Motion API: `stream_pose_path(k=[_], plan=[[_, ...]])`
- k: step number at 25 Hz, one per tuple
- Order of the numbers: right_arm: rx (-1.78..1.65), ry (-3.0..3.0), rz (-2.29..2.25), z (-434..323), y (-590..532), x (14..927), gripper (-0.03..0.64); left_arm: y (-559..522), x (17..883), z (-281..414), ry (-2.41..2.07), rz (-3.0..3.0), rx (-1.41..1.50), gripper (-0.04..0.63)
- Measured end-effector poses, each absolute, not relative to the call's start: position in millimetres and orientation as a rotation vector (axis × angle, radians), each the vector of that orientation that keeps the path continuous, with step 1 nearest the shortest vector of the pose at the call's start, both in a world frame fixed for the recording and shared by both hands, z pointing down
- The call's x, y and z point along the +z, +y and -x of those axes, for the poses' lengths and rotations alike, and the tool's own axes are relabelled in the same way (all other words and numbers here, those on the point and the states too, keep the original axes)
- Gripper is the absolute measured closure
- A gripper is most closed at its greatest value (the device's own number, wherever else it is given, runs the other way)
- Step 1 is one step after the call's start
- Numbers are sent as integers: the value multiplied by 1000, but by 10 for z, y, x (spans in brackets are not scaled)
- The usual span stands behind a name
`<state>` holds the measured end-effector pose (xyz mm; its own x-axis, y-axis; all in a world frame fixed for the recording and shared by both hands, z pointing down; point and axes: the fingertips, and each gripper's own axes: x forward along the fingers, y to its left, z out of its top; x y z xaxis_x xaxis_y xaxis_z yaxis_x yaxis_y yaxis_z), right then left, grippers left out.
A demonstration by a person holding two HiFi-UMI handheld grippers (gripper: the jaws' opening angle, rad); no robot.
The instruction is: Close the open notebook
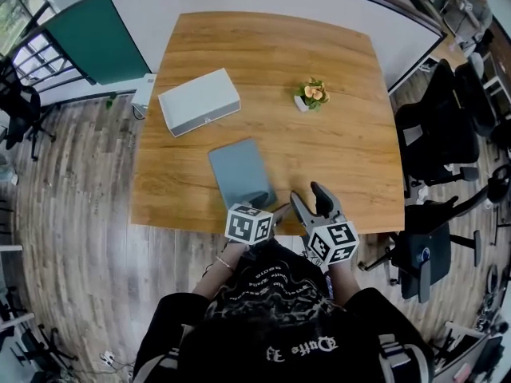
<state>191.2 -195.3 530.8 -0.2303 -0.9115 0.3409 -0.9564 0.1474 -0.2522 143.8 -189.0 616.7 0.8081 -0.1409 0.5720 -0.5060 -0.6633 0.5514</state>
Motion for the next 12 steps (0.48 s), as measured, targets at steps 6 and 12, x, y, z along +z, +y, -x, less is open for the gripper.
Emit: stream_pose_path(k=[6, 12], plan=[[603, -2345, -1813, -1789, -2126, 5265, 379, -2114, 5942, -1066, -654, -2332, 568, 278], [544, -2412, -1719, -1556, -2348, 5198, 379, -2318, 5692, -610, -838, -2353, 433, 278]])
